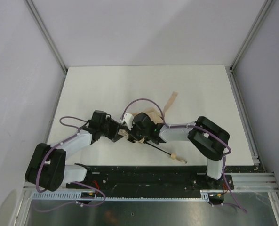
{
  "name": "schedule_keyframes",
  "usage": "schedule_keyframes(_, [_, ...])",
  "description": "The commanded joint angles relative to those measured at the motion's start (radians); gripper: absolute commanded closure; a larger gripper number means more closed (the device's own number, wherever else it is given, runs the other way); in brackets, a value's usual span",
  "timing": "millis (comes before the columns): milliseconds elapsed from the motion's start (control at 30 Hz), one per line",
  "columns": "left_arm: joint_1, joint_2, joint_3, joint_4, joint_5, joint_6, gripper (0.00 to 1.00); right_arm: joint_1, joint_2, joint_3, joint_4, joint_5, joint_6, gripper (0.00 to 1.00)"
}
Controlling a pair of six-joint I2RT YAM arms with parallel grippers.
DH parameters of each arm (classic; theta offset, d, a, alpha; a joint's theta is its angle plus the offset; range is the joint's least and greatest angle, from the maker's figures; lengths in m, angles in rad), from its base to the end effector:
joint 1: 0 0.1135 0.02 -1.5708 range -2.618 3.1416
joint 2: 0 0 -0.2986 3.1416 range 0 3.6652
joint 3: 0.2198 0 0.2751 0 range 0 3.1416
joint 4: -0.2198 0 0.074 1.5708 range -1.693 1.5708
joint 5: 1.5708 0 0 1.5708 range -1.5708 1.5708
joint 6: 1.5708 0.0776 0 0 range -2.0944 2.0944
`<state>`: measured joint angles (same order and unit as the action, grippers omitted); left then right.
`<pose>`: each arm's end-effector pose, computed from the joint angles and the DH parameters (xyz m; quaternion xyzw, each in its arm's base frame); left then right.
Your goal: Put away the umbrella
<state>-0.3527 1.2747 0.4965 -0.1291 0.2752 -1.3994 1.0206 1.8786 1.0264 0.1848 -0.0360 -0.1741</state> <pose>0.2346 -0.1088 0.1362 -0.4294 0.8335 -0.3309 0.1069 0.2336 0.3862 0.1417 -0.5125 0.7394 0.1940 0.3913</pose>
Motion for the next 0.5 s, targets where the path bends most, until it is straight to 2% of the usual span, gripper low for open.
schedule_keyframes(0, [0.096, -0.093, 0.055, -0.050, -0.044, 0.162, 0.27, -0.095, 0.096, -0.049, -0.177, -0.353, 0.107, 1.00])
schedule_keyframes(67, [0.129, -0.137, 0.051, -0.050, -0.033, 0.199, 0.09, -0.137, 0.109, -0.049, -0.139, -0.447, 0.142, 1.00])
schedule_keyframes(133, [0.149, -0.173, 0.042, -0.049, -0.020, 0.222, 0.03, -0.174, 0.129, -0.050, -0.106, -0.538, 0.180, 1.00])
schedule_keyframes(300, [0.128, -0.201, 0.016, -0.022, 0.048, 0.186, 0.01, -0.265, 0.202, -0.049, 0.002, -0.746, 0.347, 1.00])
schedule_keyframes(467, [0.020, -0.205, -0.050, 0.055, 0.019, 0.027, 0.01, -0.344, 0.292, -0.049, 0.158, -0.899, 0.564, 1.00])
